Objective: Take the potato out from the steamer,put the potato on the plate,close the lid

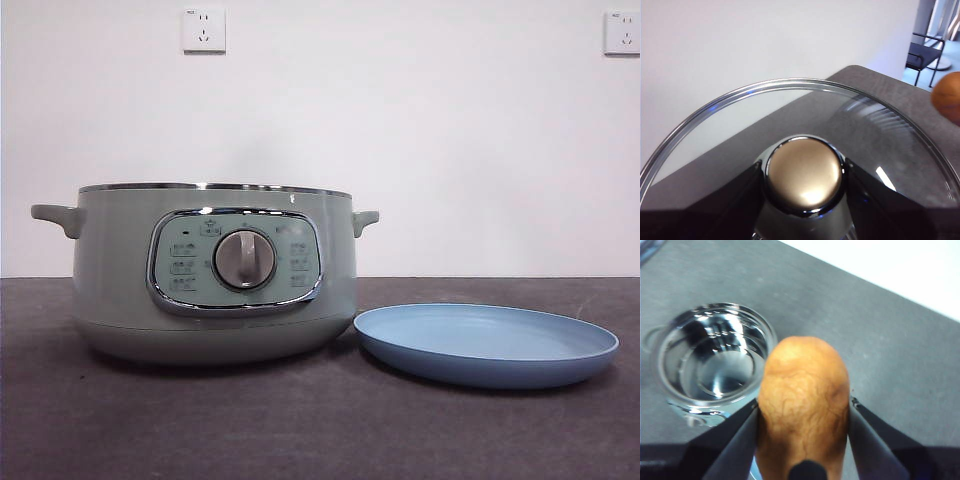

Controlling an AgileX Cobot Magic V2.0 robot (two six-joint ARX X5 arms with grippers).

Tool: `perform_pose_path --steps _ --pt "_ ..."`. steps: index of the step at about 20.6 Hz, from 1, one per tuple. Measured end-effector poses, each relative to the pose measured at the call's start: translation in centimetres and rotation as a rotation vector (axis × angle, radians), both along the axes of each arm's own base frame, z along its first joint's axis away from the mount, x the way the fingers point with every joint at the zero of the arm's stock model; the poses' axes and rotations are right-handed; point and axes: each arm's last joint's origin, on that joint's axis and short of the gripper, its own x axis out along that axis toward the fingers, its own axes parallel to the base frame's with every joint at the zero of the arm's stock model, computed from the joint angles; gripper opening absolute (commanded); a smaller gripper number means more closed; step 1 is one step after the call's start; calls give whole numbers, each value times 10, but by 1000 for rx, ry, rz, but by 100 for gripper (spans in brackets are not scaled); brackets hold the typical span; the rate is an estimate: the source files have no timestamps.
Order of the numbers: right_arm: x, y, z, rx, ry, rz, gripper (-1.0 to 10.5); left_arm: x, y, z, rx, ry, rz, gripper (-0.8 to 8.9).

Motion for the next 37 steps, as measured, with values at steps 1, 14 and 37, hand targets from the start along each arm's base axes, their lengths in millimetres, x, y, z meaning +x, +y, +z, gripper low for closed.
perform_pose_path --steps 1,14,37 --pt "7 2 -6 -11 27 -12 -8 0 0 0 -2 2 -8 -8" --pt "96 25 -178 -158 484 -58 -8 0 -1 -2 4 20 -17 -8" --pt "127 34 -315 -189 634 -124 597 -2 0 -7 28 71 -16 -8"
